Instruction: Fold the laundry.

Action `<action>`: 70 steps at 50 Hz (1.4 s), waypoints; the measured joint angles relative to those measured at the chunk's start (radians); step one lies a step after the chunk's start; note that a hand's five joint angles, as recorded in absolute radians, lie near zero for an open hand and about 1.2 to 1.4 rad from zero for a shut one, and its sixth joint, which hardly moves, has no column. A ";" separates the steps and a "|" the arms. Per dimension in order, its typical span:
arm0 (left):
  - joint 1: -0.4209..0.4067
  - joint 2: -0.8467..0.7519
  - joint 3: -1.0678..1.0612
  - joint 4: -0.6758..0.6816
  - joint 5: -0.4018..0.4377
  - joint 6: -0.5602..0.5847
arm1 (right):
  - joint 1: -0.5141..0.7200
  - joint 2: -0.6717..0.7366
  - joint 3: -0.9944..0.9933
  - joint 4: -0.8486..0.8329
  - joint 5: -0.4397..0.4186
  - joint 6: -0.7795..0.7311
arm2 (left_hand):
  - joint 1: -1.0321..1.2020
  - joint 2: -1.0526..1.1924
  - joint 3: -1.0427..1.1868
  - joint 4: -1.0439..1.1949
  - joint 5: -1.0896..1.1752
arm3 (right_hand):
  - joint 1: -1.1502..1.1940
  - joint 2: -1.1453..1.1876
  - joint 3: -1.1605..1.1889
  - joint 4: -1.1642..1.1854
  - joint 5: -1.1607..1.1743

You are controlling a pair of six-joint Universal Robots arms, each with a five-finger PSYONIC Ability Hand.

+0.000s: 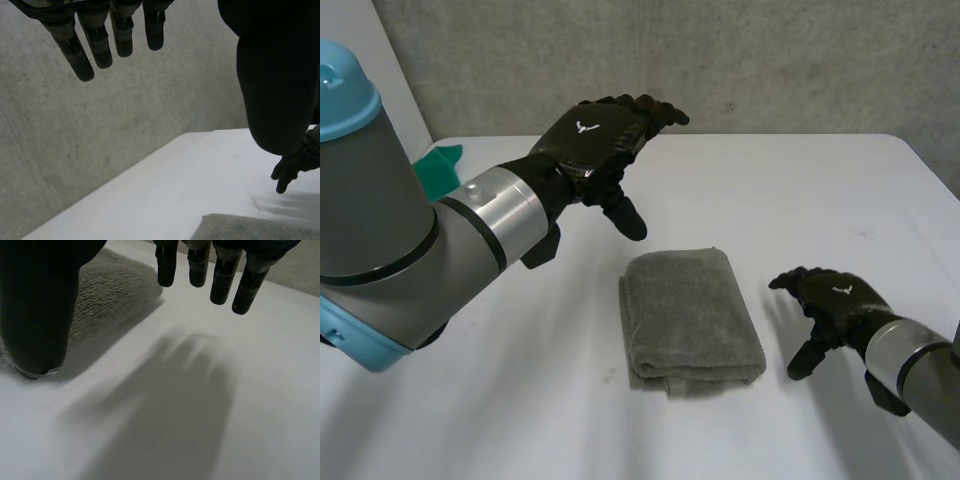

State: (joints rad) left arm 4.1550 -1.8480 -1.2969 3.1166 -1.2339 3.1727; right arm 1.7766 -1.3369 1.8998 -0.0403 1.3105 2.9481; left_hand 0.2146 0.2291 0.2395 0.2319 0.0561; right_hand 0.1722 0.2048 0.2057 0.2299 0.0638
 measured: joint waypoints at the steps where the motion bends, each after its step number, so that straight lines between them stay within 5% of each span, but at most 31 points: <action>1: 0.001 0.000 0.000 -0.003 0.001 -0.001 | 0.001 0.001 0.005 -0.007 -0.003 0.004 | 0.000 0.000 0.000 0.000 0.000 | 0.000 0.000 0.000 0.000 0.000; 26: -0.006 -0.002 -0.012 -0.047 -0.016 0.002 | 0.108 0.086 0.041 -0.188 -0.069 0.203 | 0.000 0.000 0.000 0.000 0.000 | 0.000 0.000 0.000 0.000 0.000; 45: -0.005 -0.006 -0.026 -0.046 -0.014 -0.001 | 0.129 0.183 -0.038 -0.211 -0.011 0.208 | 0.000 0.000 0.000 0.000 0.000 | 0.165 0.198 0.200 0.176 0.151; 70: -0.001 -0.004 -0.054 -0.042 -0.013 -0.004 | 0.057 0.051 0.059 -0.185 -0.034 0.246 | 0.000 0.000 0.000 0.000 0.000 | 0.110 0.151 0.132 0.103 0.091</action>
State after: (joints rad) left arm 4.1536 -1.8517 -1.3510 3.0750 -1.2471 3.1690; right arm 1.8331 -1.2861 1.9591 -0.2252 1.2767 3.1939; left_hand 0.2146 0.2291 0.2394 0.2319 0.0560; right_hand 0.2826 0.3561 0.3378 0.3333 0.1551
